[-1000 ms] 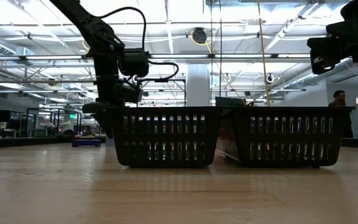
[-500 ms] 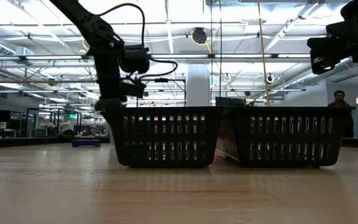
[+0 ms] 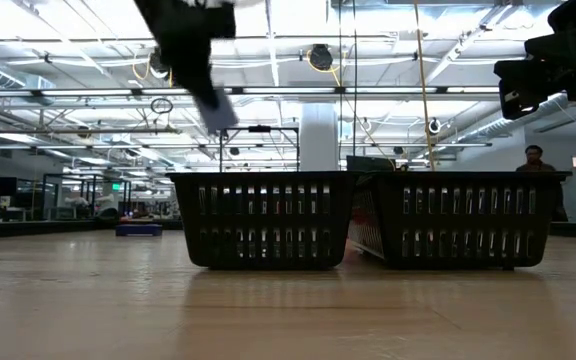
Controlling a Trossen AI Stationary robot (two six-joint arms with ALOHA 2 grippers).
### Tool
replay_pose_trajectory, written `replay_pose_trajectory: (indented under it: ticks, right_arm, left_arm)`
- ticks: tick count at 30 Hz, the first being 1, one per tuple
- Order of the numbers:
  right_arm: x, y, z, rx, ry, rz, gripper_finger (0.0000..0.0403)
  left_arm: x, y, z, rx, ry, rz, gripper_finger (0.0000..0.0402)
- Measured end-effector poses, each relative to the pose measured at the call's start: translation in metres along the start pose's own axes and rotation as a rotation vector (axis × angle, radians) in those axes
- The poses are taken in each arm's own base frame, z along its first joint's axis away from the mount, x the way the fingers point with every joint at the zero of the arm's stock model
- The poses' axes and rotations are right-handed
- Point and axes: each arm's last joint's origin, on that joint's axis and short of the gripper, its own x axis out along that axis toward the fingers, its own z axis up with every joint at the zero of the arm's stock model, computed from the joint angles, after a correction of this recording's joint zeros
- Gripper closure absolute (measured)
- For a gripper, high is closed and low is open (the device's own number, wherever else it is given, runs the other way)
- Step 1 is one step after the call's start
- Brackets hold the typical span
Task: Pick & Place Office items
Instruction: Put the light blue charger adapter into the left black basket
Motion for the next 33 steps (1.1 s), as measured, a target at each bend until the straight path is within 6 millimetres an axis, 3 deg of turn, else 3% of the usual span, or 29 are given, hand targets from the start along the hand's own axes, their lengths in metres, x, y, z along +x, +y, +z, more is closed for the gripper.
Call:
replay_pose_trajectory:
  ticks: [6,14,19,28,33]
  right_arm:
    - [0.0,0.0,0.0,0.0,-0.001,0.0,0.0234]
    - [0.0,0.0,0.0,0.0,-0.001,0.0,0.0234]
    - [0.0,0.0,0.0,0.001,-0.002,0.0,0.0234]
    - [0.0,0.0,0.0,0.0,-0.002,0.0,0.0234]
    - [0.0,0.0,0.0,0.0,-0.002,0.0,0.0234]
  left_arm:
    - [-0.028,-0.053,0.027,0.122,-0.138,-0.044,0.0275]
    - [-0.031,-0.091,0.051,0.195,-0.152,-0.087,0.028]
    - [-0.012,-0.106,0.052,0.213,-0.09,-0.098,0.0266]
    - [0.043,-0.125,0.044,0.22,0.088,-0.158,0.028]
    - [0.072,-0.132,0.039,0.209,0.165,-0.143,0.026]
